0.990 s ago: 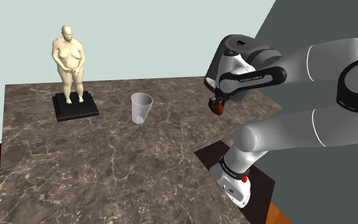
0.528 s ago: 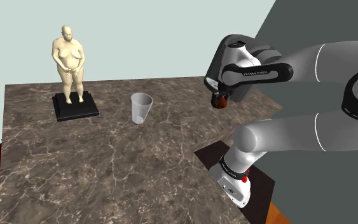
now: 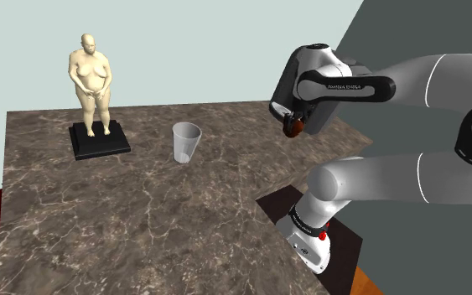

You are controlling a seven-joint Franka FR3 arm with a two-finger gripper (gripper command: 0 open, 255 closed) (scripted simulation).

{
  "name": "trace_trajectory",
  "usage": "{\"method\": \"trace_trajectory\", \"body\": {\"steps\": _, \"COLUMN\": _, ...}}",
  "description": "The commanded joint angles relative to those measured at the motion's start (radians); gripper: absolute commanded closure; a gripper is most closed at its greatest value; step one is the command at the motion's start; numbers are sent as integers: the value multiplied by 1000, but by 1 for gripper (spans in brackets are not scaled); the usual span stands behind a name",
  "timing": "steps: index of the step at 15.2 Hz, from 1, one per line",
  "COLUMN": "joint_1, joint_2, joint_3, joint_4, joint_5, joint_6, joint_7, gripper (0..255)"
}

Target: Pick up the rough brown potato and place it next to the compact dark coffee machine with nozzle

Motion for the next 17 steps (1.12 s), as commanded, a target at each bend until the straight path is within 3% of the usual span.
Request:
{"method": "trace_trajectory", "body": {"steps": 1, "joint_1": 3, "joint_2": -10, "joint_3": 5, "joint_4": 22, "joint_5": 9, "joint_6": -31, "joint_7": -9, "gripper": 255}}
{"method": "trace_trajectory", "body": {"steps": 17, "joint_1": 15, "joint_2": -33, "joint_3": 34, "joint_4": 218, "joint_5": 53, "joint_6": -241, "joint_7": -77, "gripper": 255}}
